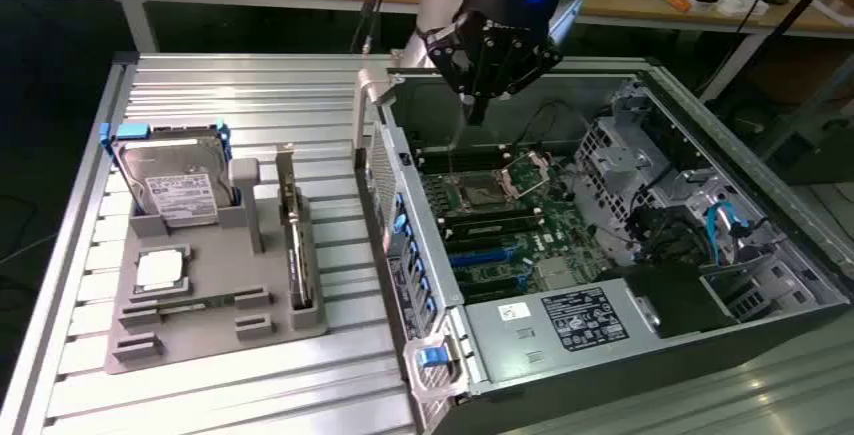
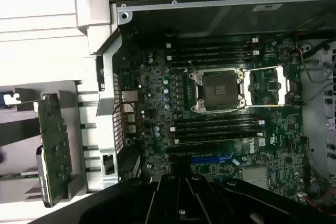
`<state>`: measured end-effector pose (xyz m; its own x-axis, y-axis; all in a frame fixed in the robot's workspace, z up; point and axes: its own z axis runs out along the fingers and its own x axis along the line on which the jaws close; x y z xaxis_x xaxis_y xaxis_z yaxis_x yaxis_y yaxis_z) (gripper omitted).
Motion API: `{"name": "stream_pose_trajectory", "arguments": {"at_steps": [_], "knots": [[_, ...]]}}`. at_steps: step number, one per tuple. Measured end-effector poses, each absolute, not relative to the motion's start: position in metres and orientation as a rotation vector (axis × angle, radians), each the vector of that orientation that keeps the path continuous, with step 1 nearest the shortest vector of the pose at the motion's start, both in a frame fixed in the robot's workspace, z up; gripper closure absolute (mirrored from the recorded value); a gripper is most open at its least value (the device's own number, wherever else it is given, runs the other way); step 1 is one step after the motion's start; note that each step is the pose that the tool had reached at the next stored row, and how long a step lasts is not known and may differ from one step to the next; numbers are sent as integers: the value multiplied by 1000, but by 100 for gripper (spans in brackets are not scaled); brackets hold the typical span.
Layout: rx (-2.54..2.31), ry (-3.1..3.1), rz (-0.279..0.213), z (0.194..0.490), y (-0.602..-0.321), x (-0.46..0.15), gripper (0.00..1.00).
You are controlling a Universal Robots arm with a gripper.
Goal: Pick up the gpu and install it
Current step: 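Reach for the gpu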
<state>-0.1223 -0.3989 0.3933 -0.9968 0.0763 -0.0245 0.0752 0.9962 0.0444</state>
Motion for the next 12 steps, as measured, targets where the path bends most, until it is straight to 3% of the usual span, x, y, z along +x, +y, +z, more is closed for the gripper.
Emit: {"name": "stream_pose_trajectory", "arguments": {"at_steps": [12], "knots": [[118,3111,68,393,-399,-174,89]]}}
